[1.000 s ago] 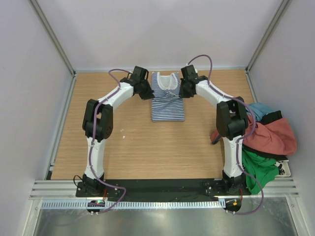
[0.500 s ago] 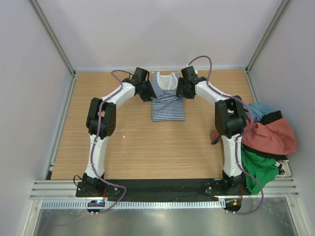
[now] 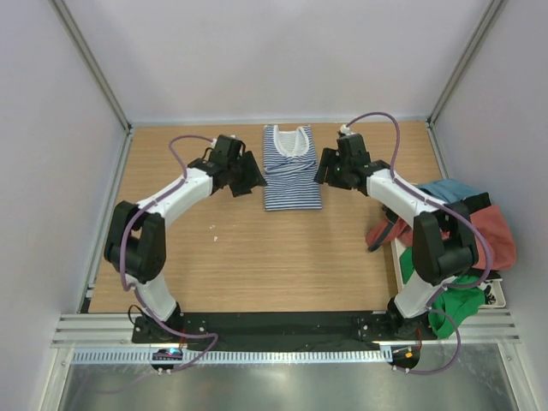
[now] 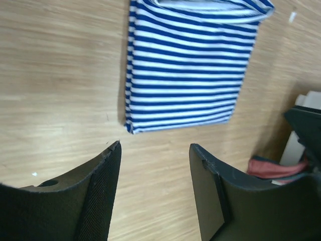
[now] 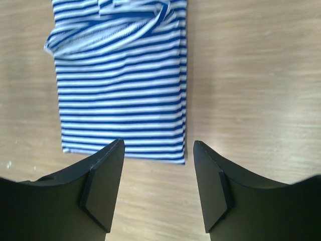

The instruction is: Fold and stack the tank tops

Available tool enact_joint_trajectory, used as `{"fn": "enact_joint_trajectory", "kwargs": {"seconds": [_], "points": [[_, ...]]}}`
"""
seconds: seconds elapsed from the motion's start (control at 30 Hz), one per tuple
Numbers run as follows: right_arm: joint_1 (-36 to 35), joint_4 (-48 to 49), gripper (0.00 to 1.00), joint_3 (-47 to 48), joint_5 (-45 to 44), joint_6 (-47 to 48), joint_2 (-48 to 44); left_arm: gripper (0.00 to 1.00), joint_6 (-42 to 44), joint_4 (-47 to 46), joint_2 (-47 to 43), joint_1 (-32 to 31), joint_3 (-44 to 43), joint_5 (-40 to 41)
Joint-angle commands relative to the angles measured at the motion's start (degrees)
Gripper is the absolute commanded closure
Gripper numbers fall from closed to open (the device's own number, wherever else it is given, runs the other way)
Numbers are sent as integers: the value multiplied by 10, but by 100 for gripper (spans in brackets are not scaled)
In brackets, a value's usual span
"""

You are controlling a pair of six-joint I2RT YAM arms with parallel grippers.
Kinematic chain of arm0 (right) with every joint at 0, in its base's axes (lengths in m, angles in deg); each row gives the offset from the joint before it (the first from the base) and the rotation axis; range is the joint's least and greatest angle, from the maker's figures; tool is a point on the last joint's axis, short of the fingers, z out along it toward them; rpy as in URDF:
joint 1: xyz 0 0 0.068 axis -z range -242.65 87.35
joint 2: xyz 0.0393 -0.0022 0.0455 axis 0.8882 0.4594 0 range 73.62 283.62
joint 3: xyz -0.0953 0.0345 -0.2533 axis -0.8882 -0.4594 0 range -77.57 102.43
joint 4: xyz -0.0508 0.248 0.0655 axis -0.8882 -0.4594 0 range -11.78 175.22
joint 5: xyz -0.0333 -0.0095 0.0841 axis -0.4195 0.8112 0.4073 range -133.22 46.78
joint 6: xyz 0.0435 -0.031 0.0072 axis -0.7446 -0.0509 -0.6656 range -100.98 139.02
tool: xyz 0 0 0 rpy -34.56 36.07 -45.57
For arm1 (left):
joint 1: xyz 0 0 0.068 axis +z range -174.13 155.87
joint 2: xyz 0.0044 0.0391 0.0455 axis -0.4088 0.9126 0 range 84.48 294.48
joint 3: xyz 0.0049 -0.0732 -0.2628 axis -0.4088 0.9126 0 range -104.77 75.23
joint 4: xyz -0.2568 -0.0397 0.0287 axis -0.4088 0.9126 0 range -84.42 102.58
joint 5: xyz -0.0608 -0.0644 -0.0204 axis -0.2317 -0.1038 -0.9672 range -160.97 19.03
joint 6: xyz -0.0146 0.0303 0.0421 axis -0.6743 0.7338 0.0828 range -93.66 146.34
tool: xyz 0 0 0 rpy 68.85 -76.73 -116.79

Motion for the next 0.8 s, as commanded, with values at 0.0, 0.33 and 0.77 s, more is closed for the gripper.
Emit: {"fn": "enact_joint_trajectory", "kwargs": {"seconds": [0.0,0.33,0.77], "points": [[2,47,37,-57,62,-10,-28,42,-7,-57,-40,-20,44,-4],[3,60,43,-93,97,-13,4,45,-8,-59,29,-49,47,-25],[3,86,60,-87,100,-8,72,56,-7,-83,90,-53,37,-12]]}}
